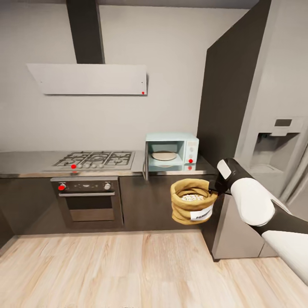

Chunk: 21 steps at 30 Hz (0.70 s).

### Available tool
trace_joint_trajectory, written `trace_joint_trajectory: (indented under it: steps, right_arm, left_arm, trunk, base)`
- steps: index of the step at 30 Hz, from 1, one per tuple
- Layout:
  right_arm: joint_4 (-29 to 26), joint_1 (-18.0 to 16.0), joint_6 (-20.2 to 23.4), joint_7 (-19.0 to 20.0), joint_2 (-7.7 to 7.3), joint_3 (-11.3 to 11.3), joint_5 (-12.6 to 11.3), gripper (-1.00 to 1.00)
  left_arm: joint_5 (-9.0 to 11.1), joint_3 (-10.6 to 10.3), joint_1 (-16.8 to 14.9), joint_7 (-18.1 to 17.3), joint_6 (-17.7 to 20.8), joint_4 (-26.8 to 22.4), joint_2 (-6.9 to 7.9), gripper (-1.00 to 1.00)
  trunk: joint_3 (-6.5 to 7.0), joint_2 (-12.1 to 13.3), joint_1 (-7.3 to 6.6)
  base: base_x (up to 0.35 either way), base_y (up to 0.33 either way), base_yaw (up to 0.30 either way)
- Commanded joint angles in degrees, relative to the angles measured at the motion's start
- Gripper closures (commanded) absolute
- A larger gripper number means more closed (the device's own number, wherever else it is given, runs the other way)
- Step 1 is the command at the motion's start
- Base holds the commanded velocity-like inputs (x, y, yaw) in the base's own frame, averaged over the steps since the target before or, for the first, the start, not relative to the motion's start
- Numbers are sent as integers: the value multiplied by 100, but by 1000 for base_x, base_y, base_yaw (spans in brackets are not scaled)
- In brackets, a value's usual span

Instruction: In the kitchen, take the popcorn bag from the countertop, put it into the microwave, and heat it until the popcorn is cooked so the cooked popcorn ends up inside the bag.

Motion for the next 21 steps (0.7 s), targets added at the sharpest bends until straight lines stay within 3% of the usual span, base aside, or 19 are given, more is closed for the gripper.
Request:
trace_joint_trajectory:
  steps: [1,9,21]
  right_arm:
    - [-5,-6,20,10,3,-48,49,100]
    - [-7,-6,20,9,1,-50,49,100]
    - [-6,-6,20,17,-49,-51,49,100]
  left_arm:
    - [20,4,2,17,-10,-8,-2,-100]
    - [20,5,3,17,-10,-8,-2,-100]
    - [20,5,2,17,-10,-8,-2,-100]
  trunk:
    - [-6,-4,1]
    - [-6,-4,1]
    - [-6,-4,1]
  base:
    - [0,-7,269]
    - [0,-1,257]
    - [0,0,16]
